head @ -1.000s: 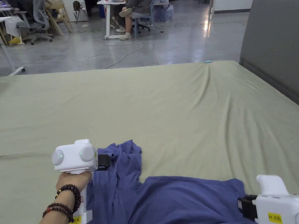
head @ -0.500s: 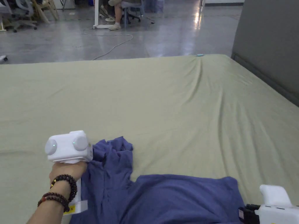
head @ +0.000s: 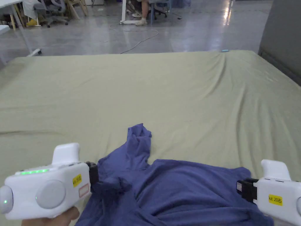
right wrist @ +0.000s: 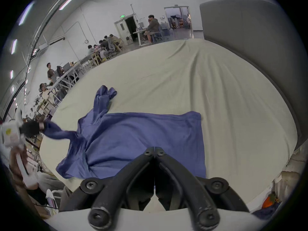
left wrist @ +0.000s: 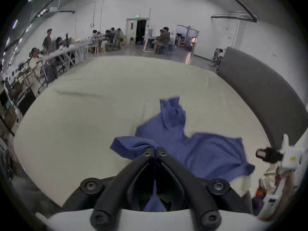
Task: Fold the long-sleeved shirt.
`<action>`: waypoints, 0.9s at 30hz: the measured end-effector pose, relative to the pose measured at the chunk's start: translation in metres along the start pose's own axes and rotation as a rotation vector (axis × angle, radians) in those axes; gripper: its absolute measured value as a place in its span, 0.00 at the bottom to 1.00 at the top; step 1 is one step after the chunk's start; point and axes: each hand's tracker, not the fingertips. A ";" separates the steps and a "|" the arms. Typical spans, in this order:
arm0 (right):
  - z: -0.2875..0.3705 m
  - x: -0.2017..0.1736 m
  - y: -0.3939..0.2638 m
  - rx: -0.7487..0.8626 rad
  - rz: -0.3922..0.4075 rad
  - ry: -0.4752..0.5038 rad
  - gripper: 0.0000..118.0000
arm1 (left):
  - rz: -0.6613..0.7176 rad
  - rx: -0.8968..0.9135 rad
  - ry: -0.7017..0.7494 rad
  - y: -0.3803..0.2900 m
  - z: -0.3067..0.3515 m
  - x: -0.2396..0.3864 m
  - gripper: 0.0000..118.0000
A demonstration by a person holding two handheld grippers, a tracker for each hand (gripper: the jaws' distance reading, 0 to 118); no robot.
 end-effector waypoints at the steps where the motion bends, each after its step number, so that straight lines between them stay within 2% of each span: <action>1: 0.001 -0.001 -0.001 0.003 0.002 0.006 0.00 | 0.006 -0.044 0.008 -0.018 -0.003 0.001 0.00; 7: 0.009 -0.007 -0.013 0.004 0.010 0.029 0.00 | 0.010 -0.276 0.022 -0.087 -0.066 -0.011 0.00; 10: 0.012 -0.005 -0.015 0.004 0.010 0.030 0.00 | 0.008 -0.215 0.026 -0.090 -0.070 -0.011 0.00; 11: 0.013 -0.005 -0.015 0.005 0.010 0.030 0.00 | 0.029 -0.207 0.028 -0.085 -0.066 -0.011 0.03; 12: 0.015 -0.004 -0.015 0.006 0.009 0.028 0.00 | 0.041 -0.182 0.031 -0.079 -0.054 -0.007 0.18; 13: 0.016 -0.002 -0.015 0.008 0.009 0.025 0.00 | 0.038 -0.139 0.024 -0.073 -0.047 -0.006 0.45; 14: 0.018 -0.002 -0.014 0.011 0.008 0.024 0.00 | 0.030 -0.100 0.021 -0.066 -0.040 -0.004 0.79; 15: 0.019 -0.001 -0.013 0.015 0.006 0.021 0.00 | 0.011 -0.064 0.017 -0.058 -0.026 -0.001 0.92; 16: 0.019 0.000 -0.013 0.020 0.004 0.018 0.00 | -0.005 -0.022 0.009 -0.050 -0.015 0.001 0.95; 19: 0.020 0.001 -0.012 0.025 0.001 0.011 0.00 | -0.045 0.044 0.017 -0.024 0.000 0.007 0.94; 20: 0.020 0.001 -0.012 0.026 -0.001 0.008 0.00 | -0.048 0.047 0.030 -0.017 0.001 0.008 0.74; 21: 0.019 0.001 -0.012 0.027 -0.004 0.005 0.00 | -0.046 0.072 0.065 -0.010 -0.003 0.009 0.28; 22: 0.018 0.002 -0.013 0.027 -0.006 0.005 0.00 | -0.072 0.076 0.069 0.000 -0.009 0.010 0.00; 24: 0.017 0.002 -0.015 0.019 -0.010 0.011 0.00 | -0.081 0.062 0.139 0.020 -0.029 0.009 0.00; 27: 0.015 0.002 -0.019 0.006 -0.005 0.011 0.00 | -0.100 0.039 0.098 0.060 -0.064 0.000 0.00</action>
